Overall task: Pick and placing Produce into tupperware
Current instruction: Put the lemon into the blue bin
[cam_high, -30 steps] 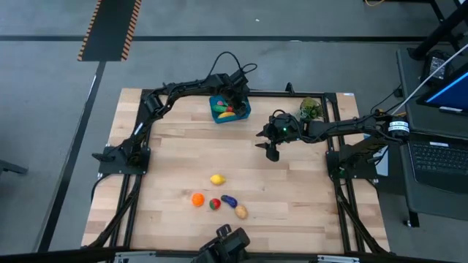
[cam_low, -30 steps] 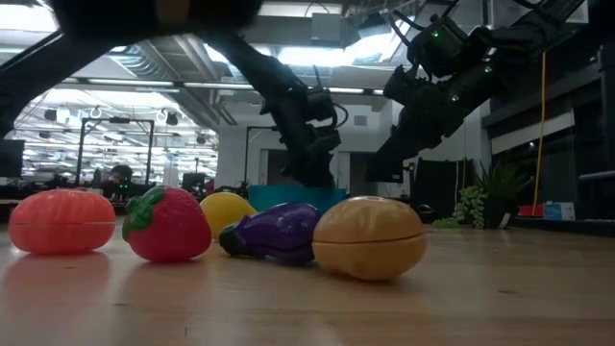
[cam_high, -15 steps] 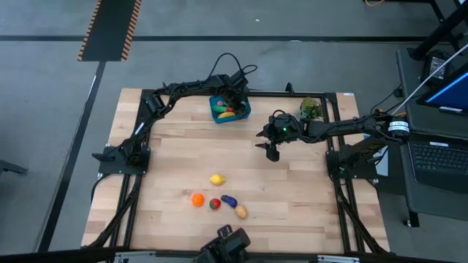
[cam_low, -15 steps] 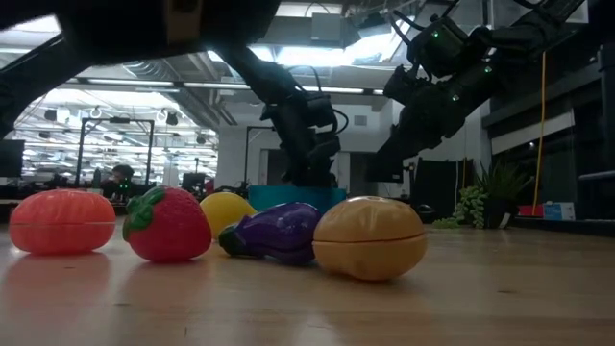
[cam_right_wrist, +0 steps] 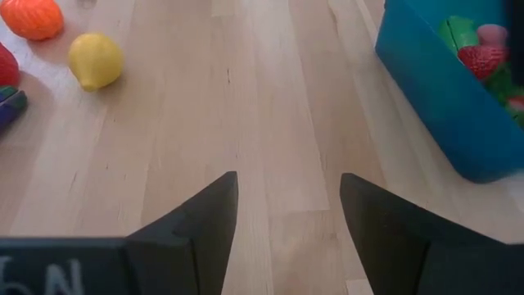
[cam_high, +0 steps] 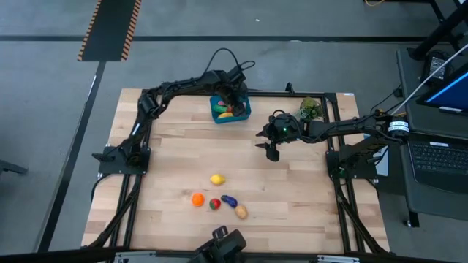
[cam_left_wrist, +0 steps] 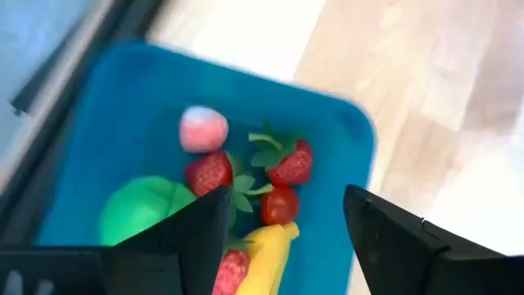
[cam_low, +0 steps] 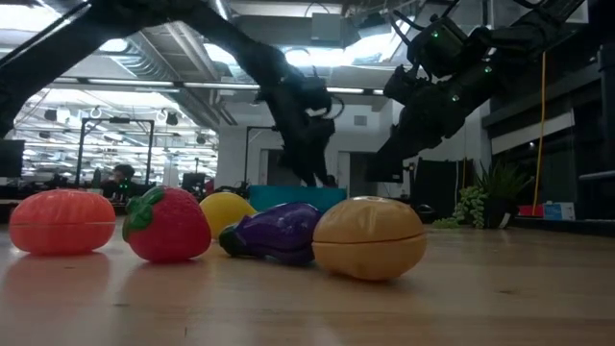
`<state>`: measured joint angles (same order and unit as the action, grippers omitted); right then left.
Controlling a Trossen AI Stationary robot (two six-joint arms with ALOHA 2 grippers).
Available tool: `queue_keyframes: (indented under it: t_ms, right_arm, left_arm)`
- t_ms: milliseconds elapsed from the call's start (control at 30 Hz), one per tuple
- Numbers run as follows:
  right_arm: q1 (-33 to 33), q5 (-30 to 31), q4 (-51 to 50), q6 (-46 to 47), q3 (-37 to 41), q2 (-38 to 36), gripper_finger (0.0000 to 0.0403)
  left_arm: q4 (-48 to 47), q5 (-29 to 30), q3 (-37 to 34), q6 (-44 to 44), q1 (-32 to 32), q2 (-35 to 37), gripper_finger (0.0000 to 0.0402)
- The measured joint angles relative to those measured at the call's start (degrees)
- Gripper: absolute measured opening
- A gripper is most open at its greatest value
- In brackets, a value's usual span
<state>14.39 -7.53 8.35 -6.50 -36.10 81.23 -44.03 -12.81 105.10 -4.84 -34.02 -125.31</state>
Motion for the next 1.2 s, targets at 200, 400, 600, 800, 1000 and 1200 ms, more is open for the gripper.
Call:
queue_keyframes:
  t_ms: [200,400,600,800,1000,1200]
  right_arm:
    - [0.0,0.0,0.8,0.2,0.0,0.0,0.0218]
    - [0.0,0.0,1.5,0.2,0.0,0.0,0.0218]
    - [0.0,0.0,2.0,0.2,0.0,0.0,0.0218]
    - [0.0,0.0,4.4,0.3,0.0,0.0,0.0218]
    - [0.0,-0.1,4.9,0.4,0.0,0.0,0.0218]
    - [0.0,-0.2,5.4,2.0,0.0,0.0,0.0218]
  left_arm:
    - [-1.9,0.1,0.0,-1.9,-0.2,7.2,0.0234]
    - [0.9,1.7,0.0,-6.3,1.4,15.6,0.023]
    - [1.7,2.4,-1.3,-6.8,3.3,23.2,0.0233]
    - [8.7,2.4,-13.8,-6.4,6.4,31.7,0.0228]
    - [24.4,3.0,-34.4,-2.6,9.8,43.7,0.0232]
    - [32.8,4.9,-52.0,0.3,14.9,57.0,0.0233]
